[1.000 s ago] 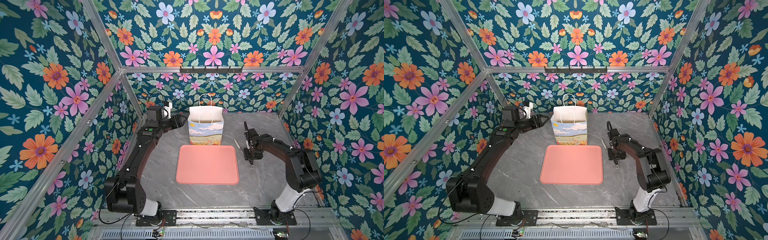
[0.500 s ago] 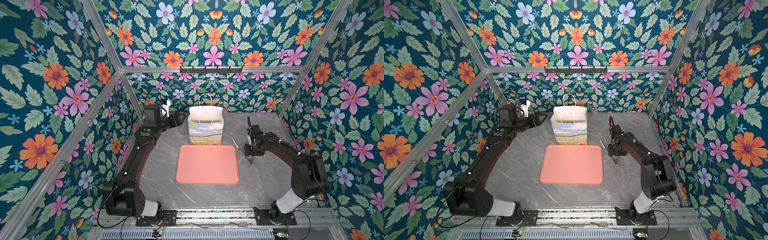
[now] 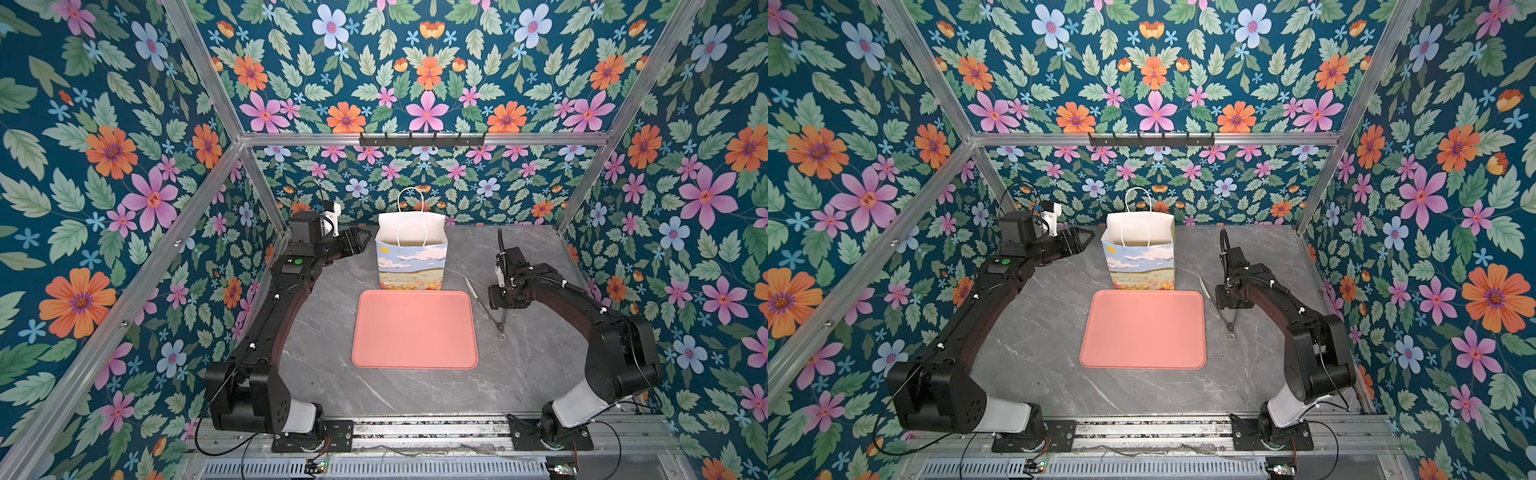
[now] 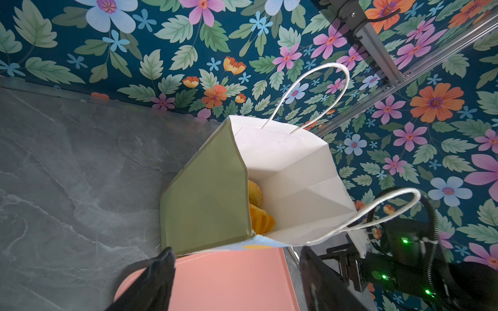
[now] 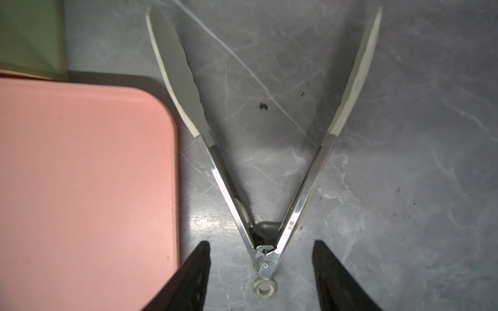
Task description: Place the fake bread into the paper bag
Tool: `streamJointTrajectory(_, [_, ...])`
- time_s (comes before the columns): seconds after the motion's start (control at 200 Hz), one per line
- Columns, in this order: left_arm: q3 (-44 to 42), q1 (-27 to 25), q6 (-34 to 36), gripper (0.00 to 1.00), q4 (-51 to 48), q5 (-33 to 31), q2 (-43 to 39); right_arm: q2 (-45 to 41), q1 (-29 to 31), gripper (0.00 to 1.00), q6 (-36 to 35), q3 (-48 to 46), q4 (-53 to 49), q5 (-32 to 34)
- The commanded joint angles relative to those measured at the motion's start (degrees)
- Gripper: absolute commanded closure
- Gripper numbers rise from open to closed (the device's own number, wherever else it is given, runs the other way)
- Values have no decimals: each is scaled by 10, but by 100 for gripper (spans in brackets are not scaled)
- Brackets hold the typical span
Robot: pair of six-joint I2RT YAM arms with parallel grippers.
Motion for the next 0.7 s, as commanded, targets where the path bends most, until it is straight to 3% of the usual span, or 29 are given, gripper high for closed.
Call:
streamJointTrajectory(0.0, [-17,2,7,25,37,-21,-8,-40,0,38,-7,-2,38,10])
streamJointTrajectory(0.25, [-119,3,55,22,109,-180,-68,-154,0,32,-11,-49,159,75])
streamJointTrajectory(0.35, [-188,3,72,11,168,-247,-102,-180,-2,26,-11,-74,213,102])
streamJointTrajectory(0.43, [-245,3,67,1,222,-338,-116,-189,-6,20,-10,-98,259,131])
streamJointTrajectory(0.575, [-326,4,65,0,310,-520,-100,-193,-15,9,-36,-163,367,199])
streamJointTrajectory(0.695, [-400,4,80,0,443,-630,-71,-211,-52,4,-15,-257,506,204])
